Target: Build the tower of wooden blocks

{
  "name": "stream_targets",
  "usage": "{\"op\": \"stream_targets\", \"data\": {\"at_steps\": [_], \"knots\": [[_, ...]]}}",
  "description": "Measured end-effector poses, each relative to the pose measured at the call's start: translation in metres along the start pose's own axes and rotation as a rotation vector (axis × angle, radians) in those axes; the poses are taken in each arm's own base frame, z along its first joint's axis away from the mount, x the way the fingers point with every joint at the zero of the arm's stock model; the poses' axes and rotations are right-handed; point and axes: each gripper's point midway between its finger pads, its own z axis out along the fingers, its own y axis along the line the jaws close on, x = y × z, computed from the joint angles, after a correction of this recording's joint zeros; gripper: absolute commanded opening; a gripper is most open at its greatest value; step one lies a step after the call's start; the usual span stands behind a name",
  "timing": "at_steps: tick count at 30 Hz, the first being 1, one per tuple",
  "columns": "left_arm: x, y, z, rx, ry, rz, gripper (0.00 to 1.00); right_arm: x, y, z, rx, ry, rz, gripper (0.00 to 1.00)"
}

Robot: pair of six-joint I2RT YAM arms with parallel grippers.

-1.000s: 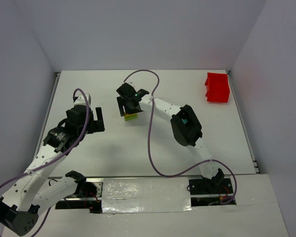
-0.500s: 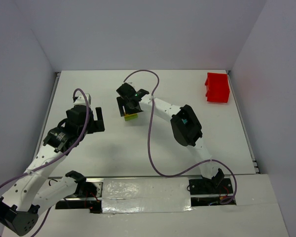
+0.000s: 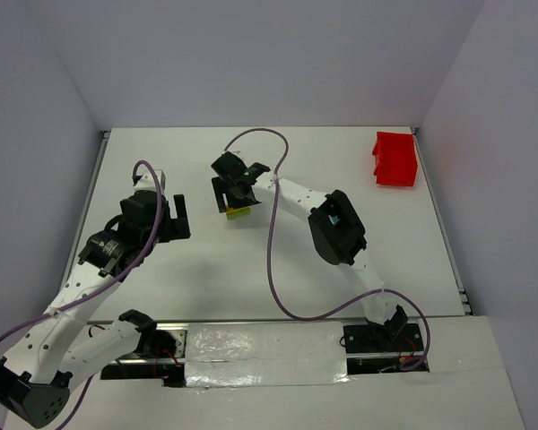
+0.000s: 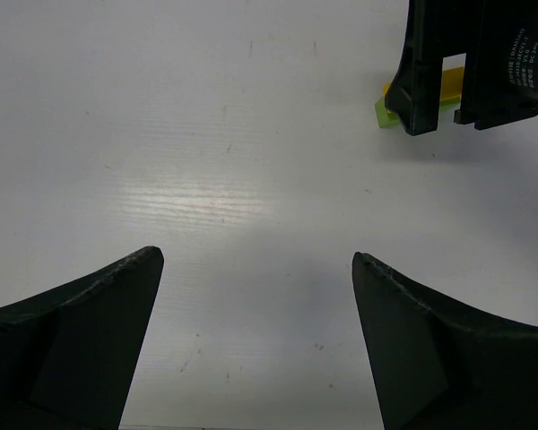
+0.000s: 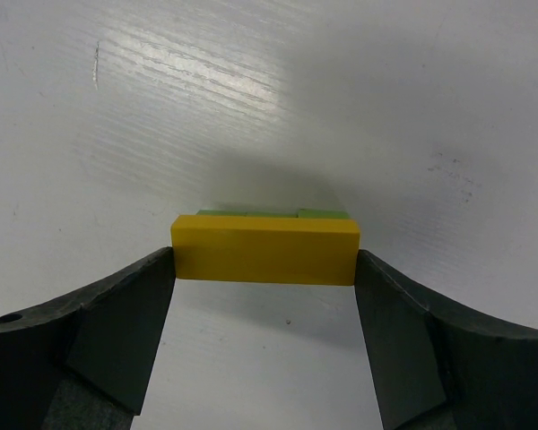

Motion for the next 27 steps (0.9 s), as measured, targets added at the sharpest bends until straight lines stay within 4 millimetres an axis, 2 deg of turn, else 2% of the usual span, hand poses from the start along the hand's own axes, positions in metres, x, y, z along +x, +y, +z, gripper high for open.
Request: {"op": "stream_targets", "data": {"at_steps": [3, 4, 5, 17, 27], "knots": [[0.0001, 0.0000, 0.0000, 0.000, 0.000, 0.000, 0.99, 0.0001, -0.0001, 0.0000, 0.000, 0.000, -0.001, 0.90], [0.0000, 0.0000, 0.0000, 0.000, 0.000, 0.000, 1.00, 0.0002, -0.0001, 0.0000, 0.000, 0.001, -0.001, 0.97], [0.0000, 0.0000, 0.0000, 0.000, 0.000, 0.000, 1.00, 0.0003, 0.0000, 0.0000, 0.000, 0.001, 0.001, 1.00], [0.0000, 0.0000, 0.0000, 0.000, 0.000, 0.000, 0.99, 0.0008, 0.0003, -0.0001, -0.003, 0.003, -0.003, 0.99], [0.0000, 0.0000, 0.0000, 0.000, 0.000, 0.000, 0.99, 0.0015, 0.0018, -0.0003, -0.011, 0.008, -0.003, 0.89]]}}
